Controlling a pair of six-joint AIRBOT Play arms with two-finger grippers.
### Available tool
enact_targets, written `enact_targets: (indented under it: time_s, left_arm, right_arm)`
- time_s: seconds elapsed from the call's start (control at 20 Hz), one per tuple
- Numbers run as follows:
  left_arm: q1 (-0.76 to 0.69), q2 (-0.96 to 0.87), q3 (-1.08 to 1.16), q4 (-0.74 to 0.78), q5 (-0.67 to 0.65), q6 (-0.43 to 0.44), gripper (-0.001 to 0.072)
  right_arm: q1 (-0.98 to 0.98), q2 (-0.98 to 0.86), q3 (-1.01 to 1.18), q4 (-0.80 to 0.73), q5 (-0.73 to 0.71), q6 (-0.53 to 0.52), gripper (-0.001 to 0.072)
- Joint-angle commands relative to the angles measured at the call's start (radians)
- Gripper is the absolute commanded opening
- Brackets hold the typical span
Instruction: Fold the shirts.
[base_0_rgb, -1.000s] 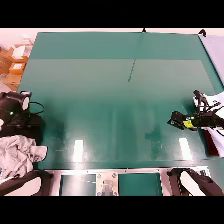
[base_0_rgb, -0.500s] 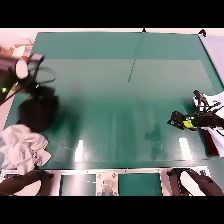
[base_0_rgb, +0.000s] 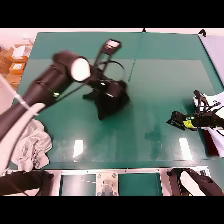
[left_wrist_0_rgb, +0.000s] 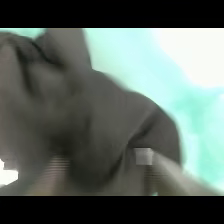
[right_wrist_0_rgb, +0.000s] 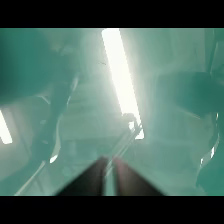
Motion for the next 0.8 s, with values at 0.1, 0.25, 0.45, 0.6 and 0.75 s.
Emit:
enact_targets:
  time_s: [0.1,0.25,0.45,0.6,0.75]
  left_arm:
    - [0.066,-0.059,0.079,0.042,-0.101,0.032,0.0707]
    - [0.247,-0.050,0.094,0.074,-0.241,0.021,0.0706]
    - [0.480,-0.061,-0.106,-0.077,-0.169,0.021,0.0707]
    - [0.528,-0.111,-0.224,-0.243,0.003,0.095,0.0707]
    - [0.509,-0.205,-0.225,-0.454,0.123,0.195,0.0707]
  right_arm:
    - [0.000,0.001,0.030,0.025,0.001,-0.001,0.0516]
    - [0.039,-0.002,0.033,0.144,-0.009,-0.048,0.0519]
    - [0.267,-0.071,0.033,0.246,-0.194,-0.049,0.0537]
    - [0.426,-0.208,0.071,0.288,-0.326,-0.048,0.0541]
    - [0.441,-0.338,0.105,0.285,-0.324,-0.048,0.0541]
